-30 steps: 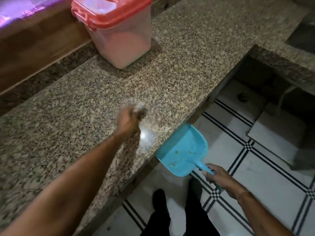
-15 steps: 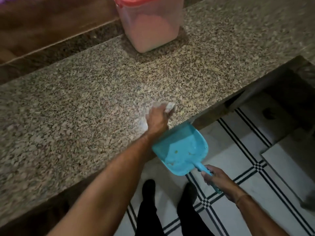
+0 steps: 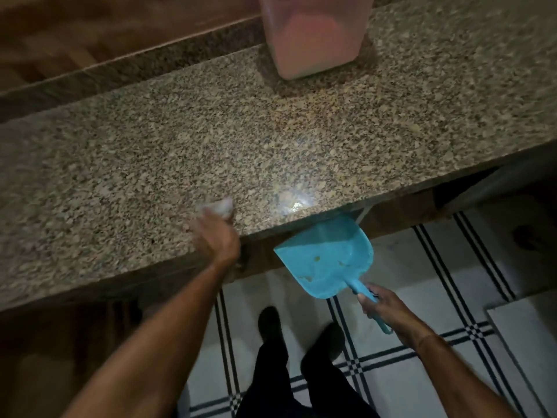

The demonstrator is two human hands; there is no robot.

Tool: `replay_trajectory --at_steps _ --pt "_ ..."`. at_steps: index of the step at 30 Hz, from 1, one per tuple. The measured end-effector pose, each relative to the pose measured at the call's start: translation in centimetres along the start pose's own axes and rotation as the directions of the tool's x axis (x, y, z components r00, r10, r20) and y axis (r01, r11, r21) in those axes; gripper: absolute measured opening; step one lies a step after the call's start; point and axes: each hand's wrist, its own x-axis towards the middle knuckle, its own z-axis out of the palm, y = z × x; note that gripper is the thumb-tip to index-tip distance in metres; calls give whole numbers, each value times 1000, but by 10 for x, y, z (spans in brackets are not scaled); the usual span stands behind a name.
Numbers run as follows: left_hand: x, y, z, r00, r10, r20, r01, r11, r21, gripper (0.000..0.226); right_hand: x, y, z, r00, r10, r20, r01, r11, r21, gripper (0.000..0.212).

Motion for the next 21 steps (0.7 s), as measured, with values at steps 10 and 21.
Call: replay_trajectory --at_steps 10,21 --pt "-41 121 30 983 142 120 -100 948 -301 32 13 8 13 997 -14 73 17 999 -40 11" --pt "13 28 -1 986 166 23 -167 982 90 29 15 0 -2 997 -60 50 59 998 12 6"
